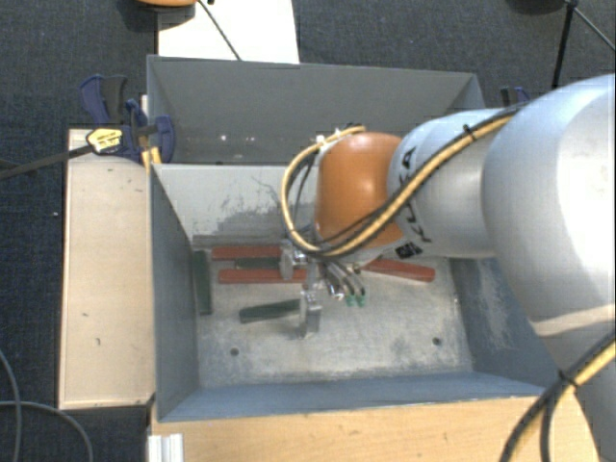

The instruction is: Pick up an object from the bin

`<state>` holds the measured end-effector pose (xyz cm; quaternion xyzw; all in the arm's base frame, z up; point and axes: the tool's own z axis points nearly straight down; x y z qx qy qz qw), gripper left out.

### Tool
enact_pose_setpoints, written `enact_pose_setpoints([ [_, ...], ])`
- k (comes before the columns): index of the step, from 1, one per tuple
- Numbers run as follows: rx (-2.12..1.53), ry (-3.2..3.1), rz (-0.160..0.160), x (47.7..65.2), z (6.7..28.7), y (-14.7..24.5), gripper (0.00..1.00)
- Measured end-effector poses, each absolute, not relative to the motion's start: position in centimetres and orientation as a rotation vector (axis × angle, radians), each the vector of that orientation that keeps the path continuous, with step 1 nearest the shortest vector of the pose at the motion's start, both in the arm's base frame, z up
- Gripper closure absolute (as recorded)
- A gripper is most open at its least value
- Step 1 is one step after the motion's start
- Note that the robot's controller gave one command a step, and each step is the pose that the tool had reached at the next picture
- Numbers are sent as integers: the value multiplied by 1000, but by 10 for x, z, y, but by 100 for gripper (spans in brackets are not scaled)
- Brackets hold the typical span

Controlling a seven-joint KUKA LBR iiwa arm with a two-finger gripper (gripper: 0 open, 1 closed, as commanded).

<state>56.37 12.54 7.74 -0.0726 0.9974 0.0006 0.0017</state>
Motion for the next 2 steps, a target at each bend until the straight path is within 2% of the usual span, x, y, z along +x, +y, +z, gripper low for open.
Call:
enact_pose_setpoints([
  [1,-687,3060,2,566,71,180,100],
  [2,-686,3061,2,566,71,180,100],
])
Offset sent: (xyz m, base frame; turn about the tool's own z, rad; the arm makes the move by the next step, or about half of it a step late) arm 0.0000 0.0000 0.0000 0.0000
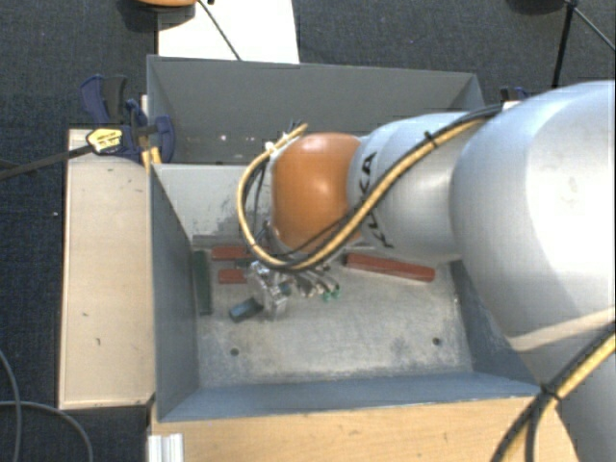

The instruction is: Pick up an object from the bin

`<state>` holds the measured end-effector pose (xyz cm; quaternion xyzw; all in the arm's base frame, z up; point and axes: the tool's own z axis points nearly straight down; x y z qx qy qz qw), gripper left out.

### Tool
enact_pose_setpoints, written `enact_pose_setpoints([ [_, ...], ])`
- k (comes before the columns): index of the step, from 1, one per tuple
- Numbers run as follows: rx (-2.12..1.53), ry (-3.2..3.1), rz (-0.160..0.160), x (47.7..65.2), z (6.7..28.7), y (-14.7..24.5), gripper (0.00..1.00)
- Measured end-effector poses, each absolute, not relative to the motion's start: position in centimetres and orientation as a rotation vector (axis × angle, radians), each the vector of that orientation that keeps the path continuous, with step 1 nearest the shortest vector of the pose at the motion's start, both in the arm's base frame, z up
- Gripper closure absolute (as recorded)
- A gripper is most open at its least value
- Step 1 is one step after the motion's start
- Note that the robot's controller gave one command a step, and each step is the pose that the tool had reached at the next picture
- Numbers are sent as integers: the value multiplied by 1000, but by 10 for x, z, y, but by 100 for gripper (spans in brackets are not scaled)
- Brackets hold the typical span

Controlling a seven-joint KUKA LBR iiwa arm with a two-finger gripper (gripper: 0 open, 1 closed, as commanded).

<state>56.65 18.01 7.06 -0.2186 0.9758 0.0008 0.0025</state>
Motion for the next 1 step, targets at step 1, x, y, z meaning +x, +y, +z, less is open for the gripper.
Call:
enact_pose_setpoints([
  [1,-584,3078,1,588,245,159,100],
])
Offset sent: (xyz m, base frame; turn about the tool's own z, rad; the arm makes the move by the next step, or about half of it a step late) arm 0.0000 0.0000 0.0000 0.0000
